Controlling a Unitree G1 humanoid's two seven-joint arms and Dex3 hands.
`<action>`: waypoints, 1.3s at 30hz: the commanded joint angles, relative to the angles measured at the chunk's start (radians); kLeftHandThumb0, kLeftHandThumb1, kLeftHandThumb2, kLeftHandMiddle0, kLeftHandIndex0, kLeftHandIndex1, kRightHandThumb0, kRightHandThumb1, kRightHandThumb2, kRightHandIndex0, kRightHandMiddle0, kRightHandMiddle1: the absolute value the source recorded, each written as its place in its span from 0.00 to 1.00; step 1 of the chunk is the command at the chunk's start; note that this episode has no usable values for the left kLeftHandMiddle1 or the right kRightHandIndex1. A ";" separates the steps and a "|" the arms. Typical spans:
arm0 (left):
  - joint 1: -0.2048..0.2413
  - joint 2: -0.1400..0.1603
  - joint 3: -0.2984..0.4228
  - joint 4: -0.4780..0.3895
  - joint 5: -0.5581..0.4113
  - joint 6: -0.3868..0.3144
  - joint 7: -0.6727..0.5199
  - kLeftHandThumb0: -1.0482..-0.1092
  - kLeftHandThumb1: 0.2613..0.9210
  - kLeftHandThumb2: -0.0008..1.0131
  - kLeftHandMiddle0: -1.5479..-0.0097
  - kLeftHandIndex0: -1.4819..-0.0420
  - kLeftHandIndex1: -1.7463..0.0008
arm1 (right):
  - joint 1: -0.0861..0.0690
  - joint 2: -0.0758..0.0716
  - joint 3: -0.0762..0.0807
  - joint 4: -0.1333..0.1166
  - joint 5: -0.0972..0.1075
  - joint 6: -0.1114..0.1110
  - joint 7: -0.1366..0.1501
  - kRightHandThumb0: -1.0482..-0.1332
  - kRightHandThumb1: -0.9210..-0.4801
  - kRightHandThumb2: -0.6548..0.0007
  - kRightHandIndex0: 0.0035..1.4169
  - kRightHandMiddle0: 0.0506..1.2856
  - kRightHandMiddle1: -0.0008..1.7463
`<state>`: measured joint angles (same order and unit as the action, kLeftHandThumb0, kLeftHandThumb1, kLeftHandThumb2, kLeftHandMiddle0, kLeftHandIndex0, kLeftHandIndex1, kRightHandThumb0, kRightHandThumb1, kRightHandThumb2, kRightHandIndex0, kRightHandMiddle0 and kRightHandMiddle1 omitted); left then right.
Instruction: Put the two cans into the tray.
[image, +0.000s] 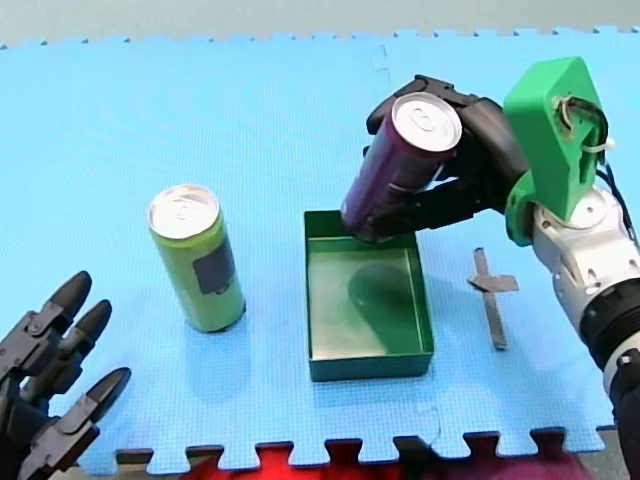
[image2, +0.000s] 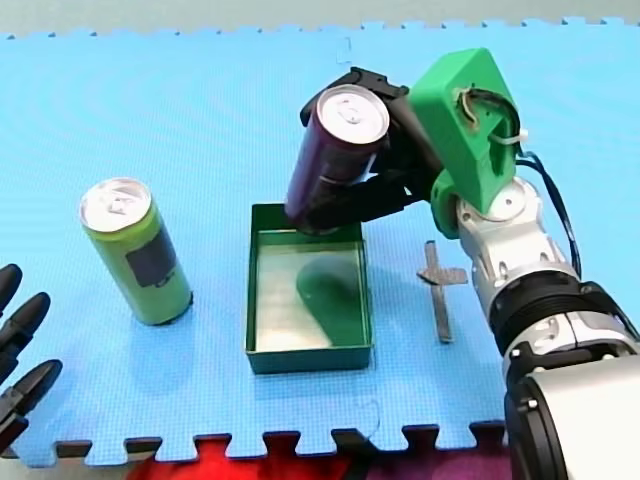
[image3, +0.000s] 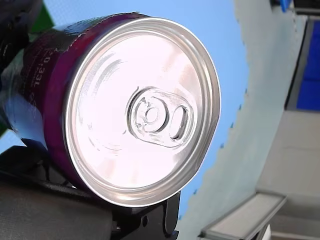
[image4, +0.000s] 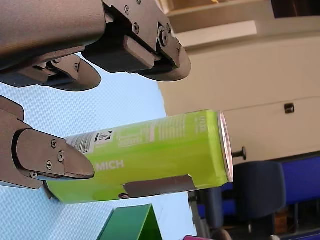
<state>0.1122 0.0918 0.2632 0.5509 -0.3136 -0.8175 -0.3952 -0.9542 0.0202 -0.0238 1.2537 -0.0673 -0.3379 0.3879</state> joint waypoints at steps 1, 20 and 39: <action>0.006 0.000 -0.001 -0.011 0.004 0.006 0.005 0.00 1.00 0.13 0.72 0.71 1.00 | -0.013 -0.009 0.003 -0.003 -0.002 -0.014 -0.002 0.93 0.29 1.00 0.64 0.40 1.00; 0.018 -0.009 -0.011 -0.036 0.003 0.021 0.014 0.00 1.00 0.12 0.72 0.71 1.00 | -0.027 -0.060 0.077 0.002 -0.094 -0.041 -0.004 0.90 0.30 1.00 0.66 0.42 1.00; 0.027 -0.017 -0.018 -0.064 0.018 0.028 0.035 0.00 1.00 0.12 0.71 0.71 1.00 | -0.019 -0.041 0.039 0.006 -0.043 0.003 0.052 0.86 0.30 1.00 0.67 0.43 1.00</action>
<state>0.1387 0.0736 0.2452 0.4905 -0.2976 -0.7933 -0.3631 -0.9681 -0.0208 0.0213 1.2617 -0.1222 -0.3347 0.4380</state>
